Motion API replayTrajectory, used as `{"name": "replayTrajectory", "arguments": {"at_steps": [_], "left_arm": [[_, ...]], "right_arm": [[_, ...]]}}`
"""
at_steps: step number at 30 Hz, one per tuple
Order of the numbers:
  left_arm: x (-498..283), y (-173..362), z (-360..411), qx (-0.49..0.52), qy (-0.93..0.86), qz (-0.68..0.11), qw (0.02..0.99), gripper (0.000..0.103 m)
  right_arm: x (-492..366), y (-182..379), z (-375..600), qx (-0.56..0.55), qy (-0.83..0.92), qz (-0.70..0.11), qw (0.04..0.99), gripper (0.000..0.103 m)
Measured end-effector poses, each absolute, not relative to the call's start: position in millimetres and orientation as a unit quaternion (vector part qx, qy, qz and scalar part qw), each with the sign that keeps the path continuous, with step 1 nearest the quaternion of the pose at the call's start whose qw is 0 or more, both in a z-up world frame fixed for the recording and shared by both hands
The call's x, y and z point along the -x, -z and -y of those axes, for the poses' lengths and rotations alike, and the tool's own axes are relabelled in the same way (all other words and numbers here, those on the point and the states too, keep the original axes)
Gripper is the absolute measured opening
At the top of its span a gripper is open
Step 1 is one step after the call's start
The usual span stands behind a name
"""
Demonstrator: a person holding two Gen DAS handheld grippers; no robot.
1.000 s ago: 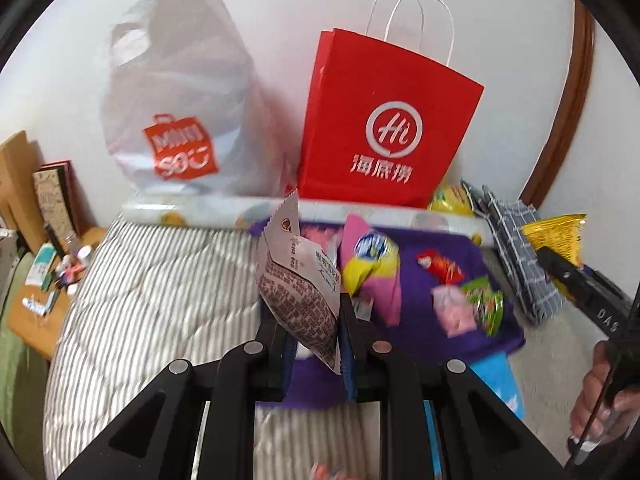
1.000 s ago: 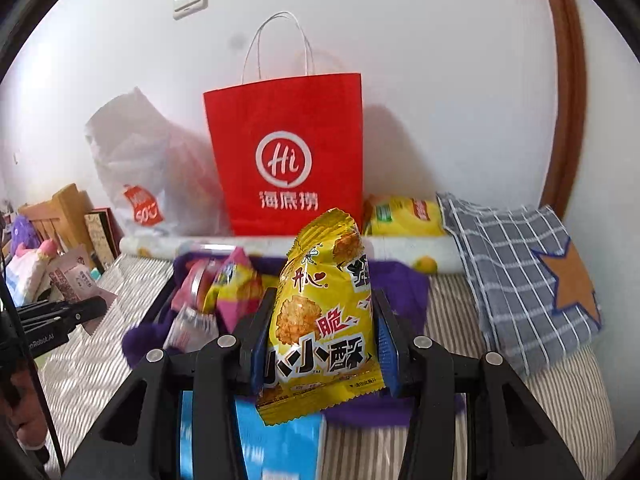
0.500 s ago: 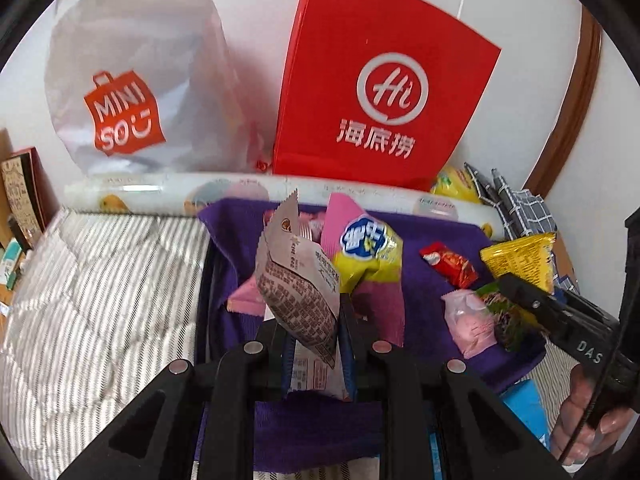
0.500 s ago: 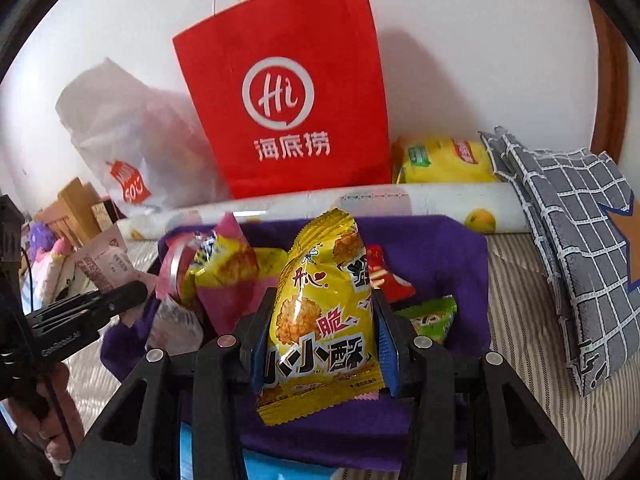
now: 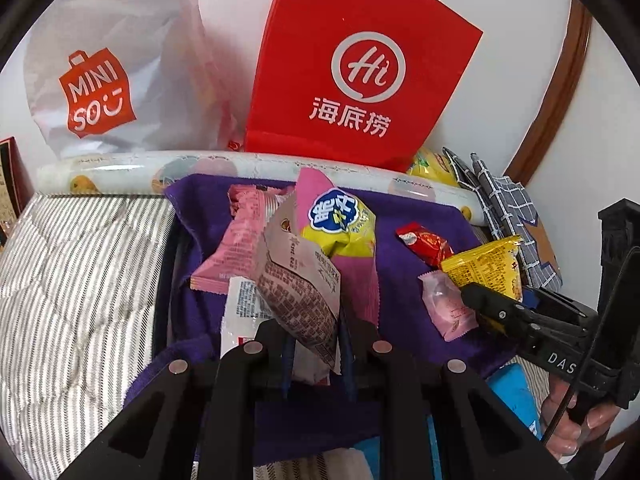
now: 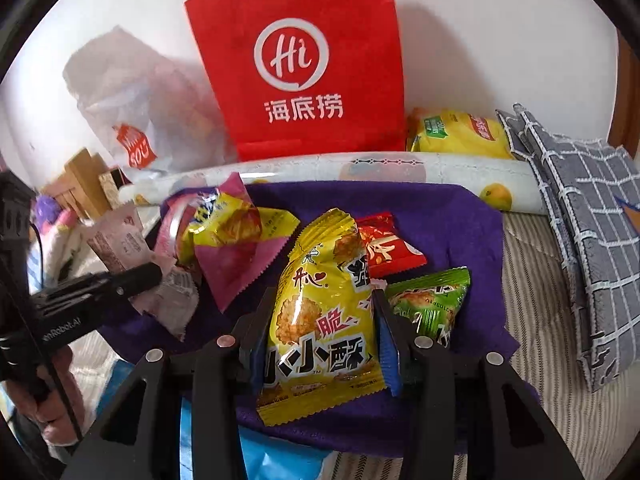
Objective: Organize snacks
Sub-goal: 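Carry the yellow bag and white bag over the purple cloth, then open right tool releasing yellow bag on cloth while left lowers white bag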
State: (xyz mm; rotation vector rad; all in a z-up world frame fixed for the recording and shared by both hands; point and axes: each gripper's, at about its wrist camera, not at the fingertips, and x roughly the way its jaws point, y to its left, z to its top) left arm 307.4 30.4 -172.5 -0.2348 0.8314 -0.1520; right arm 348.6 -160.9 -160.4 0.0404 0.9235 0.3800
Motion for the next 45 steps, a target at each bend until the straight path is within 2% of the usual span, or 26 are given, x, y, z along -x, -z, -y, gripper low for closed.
{"name": "replayTrajectory", "arguments": {"at_steps": [13,15,17,28,30,31,32,34,39,45], "left_arm": [[-312.2,186.5,-29.1,0.135,0.092,-0.432,0.887,0.019],[-312.6,187.3,-28.1,0.133,0.092,-0.434,0.886,0.019],[-312.2,187.4,-27.7,0.135,0.094,-0.434,0.886,0.019],[-312.7,188.6,-25.2,0.14,0.101,-0.436,0.883,0.02],[-313.0,188.0,-25.2,0.141,0.102,-0.436,0.883,0.023],[-312.8,187.0,-25.6,0.141,0.101,-0.433,0.884,0.031],[-312.1,184.8,-25.8,0.14,0.098,-0.43,0.887,0.044],[-309.5,179.7,-26.6,0.137,0.096,-0.419,0.892,0.058],[-304.9,169.9,-30.3,0.137,0.089,-0.401,0.901,0.058],[-303.8,164.8,-34.7,0.144,0.085,-0.399,0.902,0.058]], "right_arm": [[-354.5,165.3,162.3,-0.022,-0.172,-0.46,0.871,0.047],[-354.2,164.5,161.6,-0.019,-0.171,-0.458,0.872,0.05],[-352.5,162.0,161.1,-0.016,-0.171,-0.45,0.876,0.059],[-342.3,147.8,164.6,-0.021,-0.175,-0.409,0.895,0.062],[-341.4,146.1,165.6,-0.023,-0.174,-0.403,0.898,0.064],[-341.1,145.7,165.7,-0.024,-0.173,-0.401,0.899,0.064],[-341.0,145.3,166.2,-0.025,-0.172,-0.4,0.9,0.064],[-341.1,144.9,167.5,-0.027,-0.169,-0.398,0.901,0.065],[-338.5,139.6,172.6,-0.038,-0.164,-0.386,0.907,0.069],[-327.4,121.8,174.6,-0.027,-0.137,-0.35,0.926,0.084]]}}
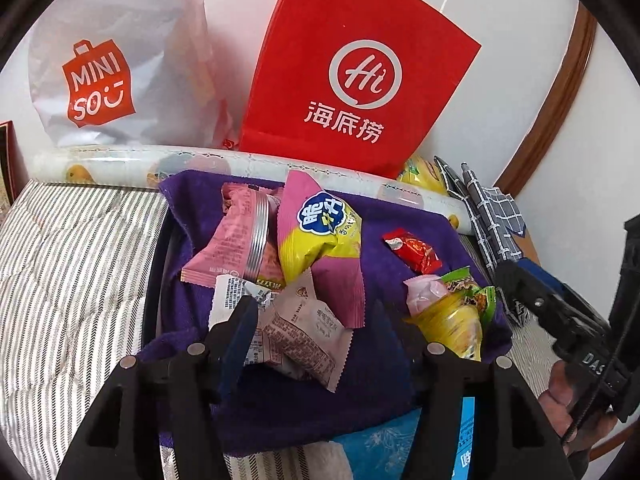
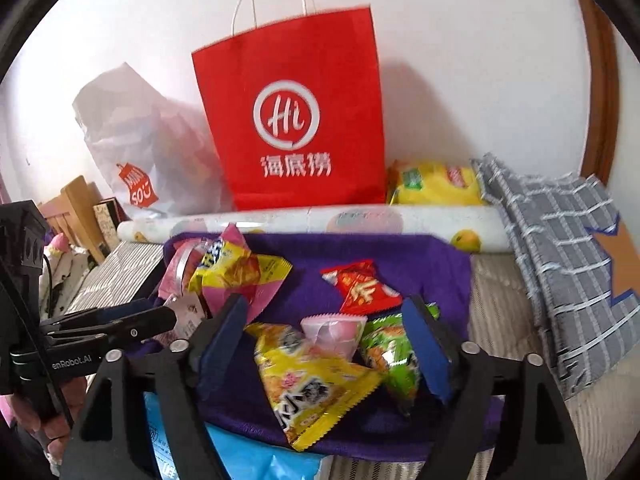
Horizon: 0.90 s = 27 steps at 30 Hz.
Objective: Organize snacks
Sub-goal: 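Open right tool releasing yellow bag on cloth while left lowers white bag, then grasp the pink candy stick on the bed with the right tool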
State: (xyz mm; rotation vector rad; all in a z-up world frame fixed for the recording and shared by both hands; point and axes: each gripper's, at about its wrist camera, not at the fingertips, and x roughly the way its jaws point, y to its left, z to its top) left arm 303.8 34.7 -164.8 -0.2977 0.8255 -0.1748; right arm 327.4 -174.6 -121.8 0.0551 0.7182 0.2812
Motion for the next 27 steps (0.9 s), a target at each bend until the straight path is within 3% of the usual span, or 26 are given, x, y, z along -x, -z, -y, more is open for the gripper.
{"name": "replayTrajectory", "arguments": {"at_steps": [6,19,27], "left_arm": [[-297.9,154.5,-37.6,0.15,0.084,-0.386,0.906,0.058],[-282.1,130.8,-41.5,0.169,0.12,-0.368,0.906,0.058],[-245.5,130.1,-63.7,0.157,0.079,-0.403,0.898,0.059]], "right_arm": [[-311.1,105.7,188.7,-0.055,-0.109,-0.341,0.932,0.091],[-222.7,63.2,193.3,-0.026,-0.073,-0.325,0.942,0.091],[-180.5,67.4,168.8,-0.035,-0.117,-0.344,0.931,0.087]]}}
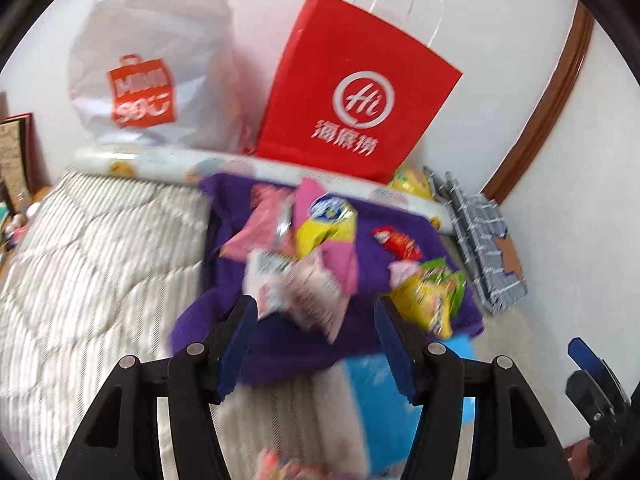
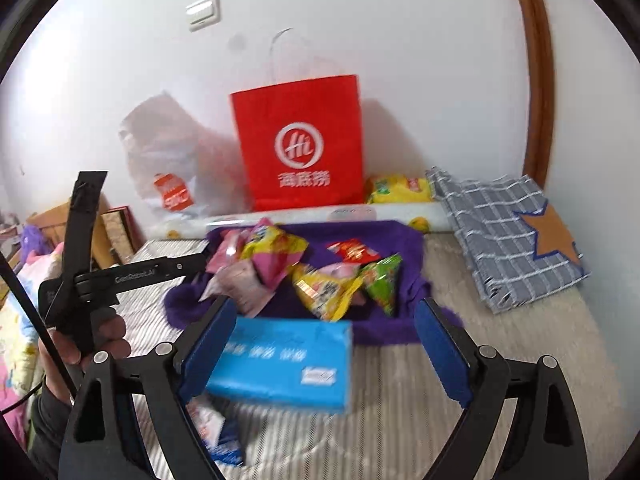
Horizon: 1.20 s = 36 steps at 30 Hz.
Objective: Organize snacks
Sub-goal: 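Grasp the pink candy stick on the bed with the right tool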
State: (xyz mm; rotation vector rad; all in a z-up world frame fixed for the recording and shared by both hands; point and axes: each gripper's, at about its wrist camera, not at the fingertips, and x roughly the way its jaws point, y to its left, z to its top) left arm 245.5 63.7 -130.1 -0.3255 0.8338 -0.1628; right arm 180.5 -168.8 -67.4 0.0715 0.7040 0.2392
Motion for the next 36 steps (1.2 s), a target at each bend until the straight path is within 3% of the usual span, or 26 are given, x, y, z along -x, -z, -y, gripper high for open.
{"name": "replayTrajectory", "arguments": {"at_steps": [5,10,15,22,27,29,31,36], "left_arm": [[-214.1,140.7,-89.5,0.14,0.047,-0.423,0.894,0.059],[-185.5,150.1,-110.6,0.135,0.027,-0.433,0.891,0.059],[-167.8,155.5,-119.2,0.126,0.022,-0.436,0.891,0.059],[-159.1,159.5,-124.3,0.128,0.027,-0.438,0.889,0.059],[-157.2,162.3,-129.0,0.14,0.032,-0.44,0.886,0.059],[-155.8,162.8,-130.1,0.146,0.037,-0.439,0.886,0.059],[-153.8,162.4,-130.7,0.148,0.037,-0.437,0.886,0.059],[-149.9,161.2,-135.4,0.148,0.028,-0.437,0.887,0.059]], "right_arm": [[-167.5,94.8,139.6,-0.035,-0.164,-0.371,0.913,0.076],[-156.3,127.6,96.2,0.001,-0.238,-0.41,0.88,0.074],[-144.1,139.1,53.9,0.094,-0.255,-0.398,0.876,0.071],[-154.6,162.8,38.8,0.132,-0.248,-0.444,0.851,0.05],[-162.1,179.2,29.3,0.143,-0.255,-0.476,0.83,0.049],[-163.9,181.6,27.1,0.139,-0.253,-0.479,0.829,0.043],[-163.7,178.8,27.7,0.129,-0.261,-0.476,0.83,0.021],[-160.5,167.3,32.4,0.103,-0.263,-0.465,0.839,0.02]]}}
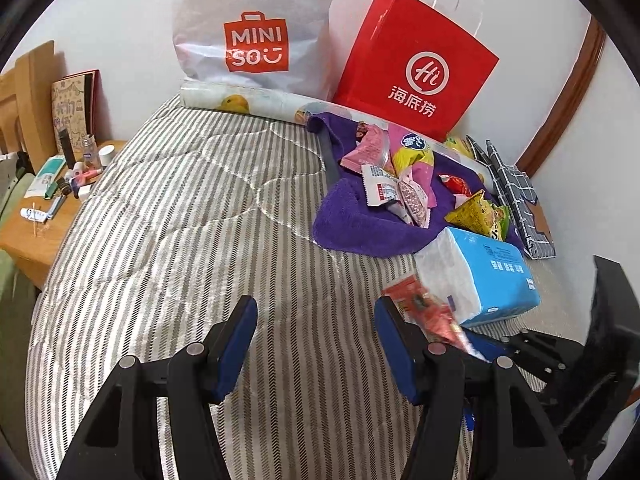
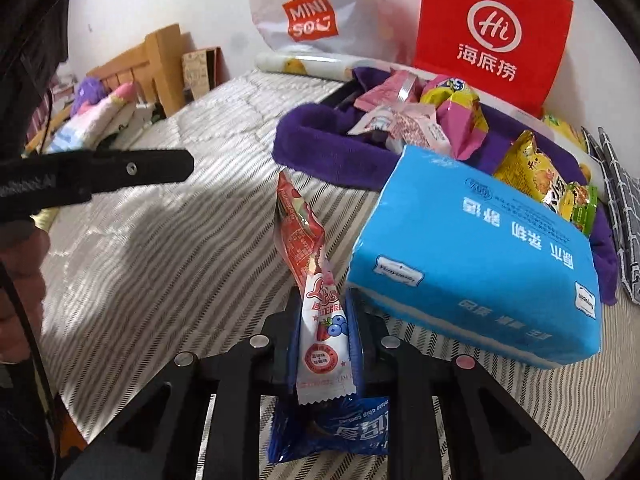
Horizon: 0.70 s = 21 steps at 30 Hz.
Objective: Organize snacks
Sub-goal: 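Grasp the pink candy stick on the bed with the right tool, then lift the pink candy stick with right tool while left approaches the blue snack bag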
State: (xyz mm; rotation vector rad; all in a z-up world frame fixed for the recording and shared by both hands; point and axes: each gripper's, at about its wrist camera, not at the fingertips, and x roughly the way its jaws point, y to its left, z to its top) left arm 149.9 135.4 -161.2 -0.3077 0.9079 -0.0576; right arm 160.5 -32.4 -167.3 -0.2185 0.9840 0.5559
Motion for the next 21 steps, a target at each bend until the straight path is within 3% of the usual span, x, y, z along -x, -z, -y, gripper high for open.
{"name": "replayTrajectory", "arguments": {"at_steps": [12,21], "left_arm": [[-137.4,171.3,-111.3,0.114,0.047,-0.465,0.877,0.059],[-124.2,191.4,-63.2,0.078,0.085,-0.48,0.87,0.061]], "right_arm": [[-124.5,107.7,91.9,0.052,-0.219,-0.392,0.892,0.02],[-111.0,126.9,188.1,0.021,-0.098,-0.413,0.905,0.021]]}}
